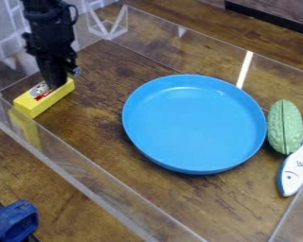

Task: Put the yellow brick in the blue tray

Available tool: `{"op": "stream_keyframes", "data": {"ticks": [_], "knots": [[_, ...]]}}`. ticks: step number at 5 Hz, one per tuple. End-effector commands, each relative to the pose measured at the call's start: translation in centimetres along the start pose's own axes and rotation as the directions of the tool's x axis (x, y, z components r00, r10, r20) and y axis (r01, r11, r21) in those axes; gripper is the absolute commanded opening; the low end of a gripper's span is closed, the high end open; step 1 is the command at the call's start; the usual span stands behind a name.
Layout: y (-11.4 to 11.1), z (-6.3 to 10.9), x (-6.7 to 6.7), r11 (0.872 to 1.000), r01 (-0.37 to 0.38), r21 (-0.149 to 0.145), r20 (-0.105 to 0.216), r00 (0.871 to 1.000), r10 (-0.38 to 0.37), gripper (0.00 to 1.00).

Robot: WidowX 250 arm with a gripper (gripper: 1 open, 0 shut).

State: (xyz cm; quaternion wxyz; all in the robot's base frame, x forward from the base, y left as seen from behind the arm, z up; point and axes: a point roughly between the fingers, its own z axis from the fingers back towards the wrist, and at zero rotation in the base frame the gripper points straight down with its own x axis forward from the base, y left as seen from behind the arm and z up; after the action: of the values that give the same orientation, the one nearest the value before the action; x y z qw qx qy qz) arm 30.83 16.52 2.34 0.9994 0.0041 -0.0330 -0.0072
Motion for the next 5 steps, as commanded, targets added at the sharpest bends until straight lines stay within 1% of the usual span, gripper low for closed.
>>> {"op": "stream_keyframes", "data": {"ticks": [1, 2, 4, 5], "knots": [[-0.7, -2.2, 0.6, 0.993, 0.118, -0.03, -0.027, 0.993, -0.118, 0.0], [-0.2, -1.3, 1.7, 0.981, 0.196, -0.014, 0.007, 0.981, -0.196, 0.0], [-0.6, 1.7, 4.1, 0.981, 0.186, 0.048, 0.05, 0.981, -0.188, 0.0], [-0.7, 2.3, 4.8, 0.981, 0.178, 0.073, 0.063, 0.981, -0.183, 0.0]]}}
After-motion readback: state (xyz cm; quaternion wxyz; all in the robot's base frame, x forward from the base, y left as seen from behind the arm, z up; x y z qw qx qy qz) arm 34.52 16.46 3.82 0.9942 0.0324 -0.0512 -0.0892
